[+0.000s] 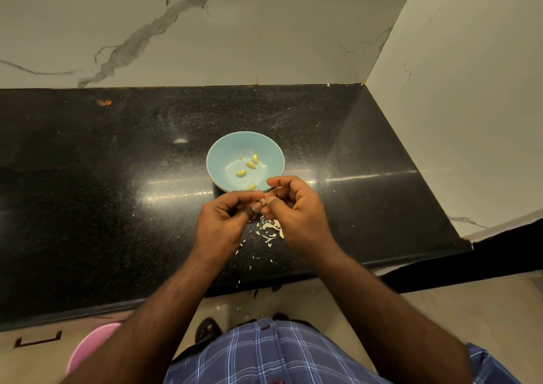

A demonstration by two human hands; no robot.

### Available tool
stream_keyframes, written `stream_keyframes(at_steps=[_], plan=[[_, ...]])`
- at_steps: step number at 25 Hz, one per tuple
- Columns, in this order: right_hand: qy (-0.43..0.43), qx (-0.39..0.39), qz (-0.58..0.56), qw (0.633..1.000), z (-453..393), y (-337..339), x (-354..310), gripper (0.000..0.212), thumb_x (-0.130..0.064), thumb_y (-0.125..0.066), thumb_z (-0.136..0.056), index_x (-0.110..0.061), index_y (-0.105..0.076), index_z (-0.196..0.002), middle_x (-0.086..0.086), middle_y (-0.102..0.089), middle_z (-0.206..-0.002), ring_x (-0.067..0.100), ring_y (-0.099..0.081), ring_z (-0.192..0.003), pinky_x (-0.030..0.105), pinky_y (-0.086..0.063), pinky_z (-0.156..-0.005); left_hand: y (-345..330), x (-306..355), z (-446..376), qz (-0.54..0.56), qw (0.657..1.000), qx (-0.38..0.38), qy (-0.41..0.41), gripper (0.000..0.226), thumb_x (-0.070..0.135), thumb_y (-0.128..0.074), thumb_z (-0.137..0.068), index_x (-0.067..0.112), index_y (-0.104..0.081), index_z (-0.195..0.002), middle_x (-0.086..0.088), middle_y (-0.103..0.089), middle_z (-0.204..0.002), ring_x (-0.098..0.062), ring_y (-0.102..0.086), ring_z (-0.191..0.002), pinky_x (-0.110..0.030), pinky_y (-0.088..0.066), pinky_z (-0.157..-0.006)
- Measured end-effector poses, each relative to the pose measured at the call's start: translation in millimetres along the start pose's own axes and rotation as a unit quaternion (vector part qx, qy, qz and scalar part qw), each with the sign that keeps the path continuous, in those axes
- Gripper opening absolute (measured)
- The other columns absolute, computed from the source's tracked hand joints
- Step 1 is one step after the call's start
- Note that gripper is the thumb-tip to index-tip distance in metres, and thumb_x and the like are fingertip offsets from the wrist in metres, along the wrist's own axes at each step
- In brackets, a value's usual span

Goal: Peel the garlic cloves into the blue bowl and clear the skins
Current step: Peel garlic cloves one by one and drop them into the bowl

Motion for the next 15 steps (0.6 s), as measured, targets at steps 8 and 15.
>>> stream_keyframes(at_steps=[8, 15], plan=[[-0.063, -0.001, -0.111, 0.992, -1.2, 2.7, 8.0, 0.028, 0.007, -0.065, -0.092, -0.003, -0.060, -0.118, 0.011, -0.073, -0.087, 0.025, -0.075, -0.077, 0.032, -0.062, -0.070, -2.8, 3.5, -0.4, -0.013, 0.999, -0.029, -0.003, 0.043, -0.016, -0.060, -0.091, 0.022, -0.076, -0.103, 0.009, -0.079, -0.101, -0.009, -0.072, -0.105, -0.019, -0.055, -0.089], [-0.067, -0.002, -0.083, 0.994, -2.6, 0.8, 10.7, 0.031, 0.004, -0.065, -0.093, -0.006, -0.060, -0.121, 0.013, -0.073, -0.090, 0.021, -0.073, -0.077, 0.030, -0.061, -0.070, -1.5, -1.2, -1.9, -0.007, 0.999, -0.040, 0.012, 0.035, -0.012, -0.065, -0.089, 0.019, -0.076, -0.102, 0.002, -0.080, -0.098, -0.016, -0.074, -0.100, -0.024, -0.058, -0.086]])
Point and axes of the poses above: each hand's wrist, its own z-axis away from the middle knuckle, its own y-axis out of the back of the hand, x = y × z, the point moved 9 cm from there along -z, towards the middle knuckle
